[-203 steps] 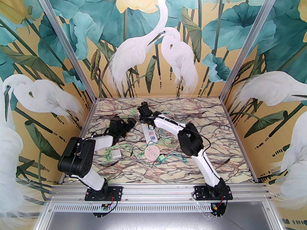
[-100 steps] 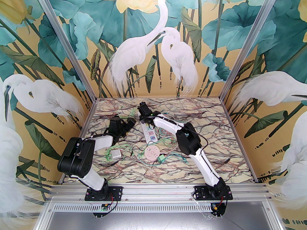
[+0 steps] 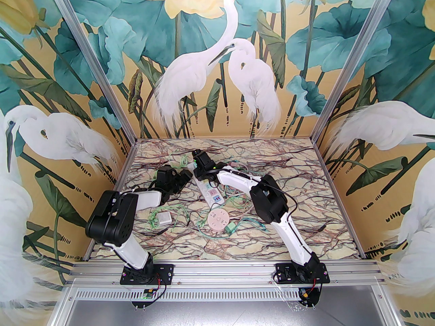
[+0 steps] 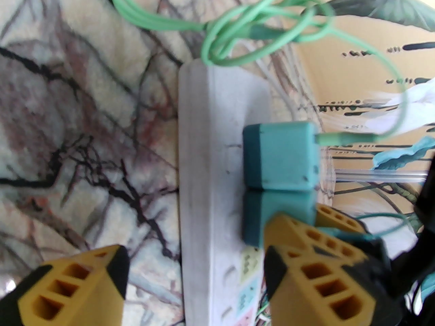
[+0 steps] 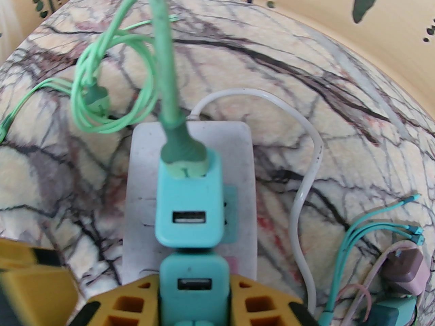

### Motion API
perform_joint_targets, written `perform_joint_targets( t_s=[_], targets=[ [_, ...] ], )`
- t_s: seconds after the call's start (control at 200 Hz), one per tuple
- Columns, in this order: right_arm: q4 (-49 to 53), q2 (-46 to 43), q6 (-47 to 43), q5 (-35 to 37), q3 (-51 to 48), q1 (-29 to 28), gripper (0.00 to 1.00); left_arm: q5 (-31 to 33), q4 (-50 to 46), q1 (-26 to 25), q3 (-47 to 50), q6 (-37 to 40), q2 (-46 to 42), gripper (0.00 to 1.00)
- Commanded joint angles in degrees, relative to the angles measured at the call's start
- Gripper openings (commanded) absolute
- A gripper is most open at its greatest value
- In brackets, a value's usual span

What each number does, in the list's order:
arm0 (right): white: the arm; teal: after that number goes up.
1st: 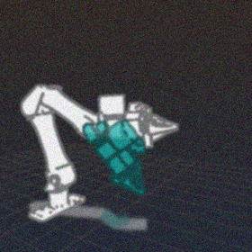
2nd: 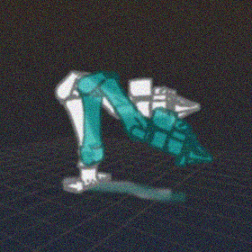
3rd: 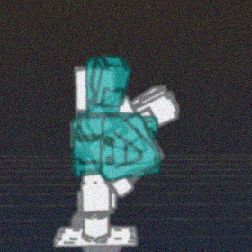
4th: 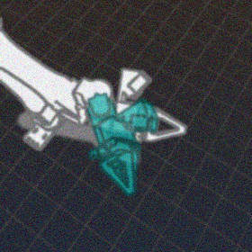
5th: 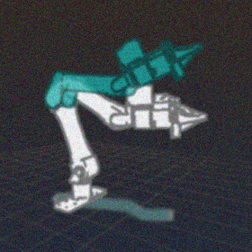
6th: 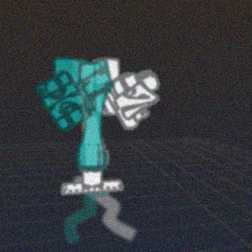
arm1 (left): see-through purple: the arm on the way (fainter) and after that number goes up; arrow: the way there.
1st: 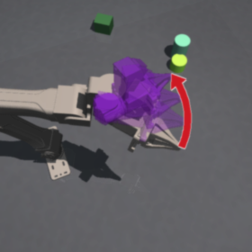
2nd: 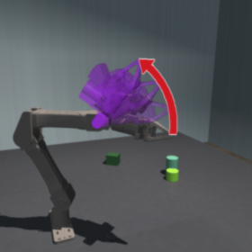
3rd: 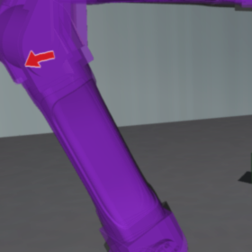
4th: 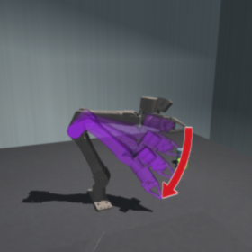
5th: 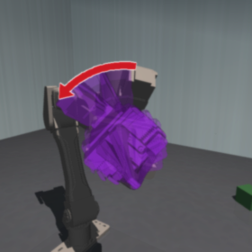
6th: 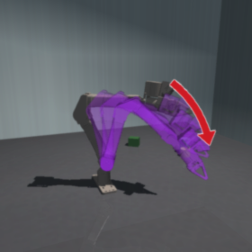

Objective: Pull the plug off the socket

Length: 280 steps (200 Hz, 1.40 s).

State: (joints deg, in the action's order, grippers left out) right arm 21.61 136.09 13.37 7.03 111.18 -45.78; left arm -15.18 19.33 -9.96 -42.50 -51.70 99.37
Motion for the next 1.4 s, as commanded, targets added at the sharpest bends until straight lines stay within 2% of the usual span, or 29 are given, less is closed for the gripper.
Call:
perform_joint_targets(
  t_s=[0.0, 0.13, 0.185, 0.53, 0.58, 0.64, 0.79, 1.175, 1.29, 1.395],
  targets=[
    [0.6, -2.4, -0.5, -3.1, -0.6, -0.6, 0.25, -2.1, -0.4, 0.5, -2.7, 0.5, 2.7, 0.64],
    [0.2, -2.5, -0.2, -4.3, -0.7, -0.5, 0.25, -2.9, -1.0, 0.5, -4.3, 0.9, 5.0, 0.62],
    [0.0, -2.4, -0.1, -4.5, -0.9, -0.5, 0.25, -3.3, -1.2, 0.5, -4.8, 1.1, 5.8, 0.52],
    [-0.2, -2.0, 0.8, -5.1, -0.5, -0.5, 0.25, -6.7, -3.4, -0.1, -8.0, 0.6, 10.0, 0.44],
    [-0.3, -2.0, 0.9, -5.1, -0.4, -0.5, 0.26, -6.2, -4.7, -0.2, -8.4, 0.6, 10.3, 0.44],
    [-0.3, -2.0, 0.9, -5.0, -0.5, -0.5, 0.25, -5.0, -6.6, -0.2, -8.7, 0.7, 10.3, 0.36],
    [-0.1, -1.9, 1.3, -4.7, -0.3, -0.5, 0.26, -3.8, -10.0, -0.3, -9.8, 0.7, 10.9, 0.33],
    [-1.2, -3.4, 7.0, -6.6, -1.9, 1.8, 0.25, -3.4, -11.7, -0.4, -10.3, 0.6, 11.5, 0.32],
    [-0.7, -3.5, 5.8, -6.1, -1.6, 1.2, 0.26, -3.9, -11.5, -0.5, -10.5, 0.7, 11.6, 0.32],
    [1.2, -3.0, 2.9, -2.5, -0.2, -0.5, 0.26, -4.0, -11.6, -0.5, -10.5, 0.7, 11.6, 0.32]
  ],
)
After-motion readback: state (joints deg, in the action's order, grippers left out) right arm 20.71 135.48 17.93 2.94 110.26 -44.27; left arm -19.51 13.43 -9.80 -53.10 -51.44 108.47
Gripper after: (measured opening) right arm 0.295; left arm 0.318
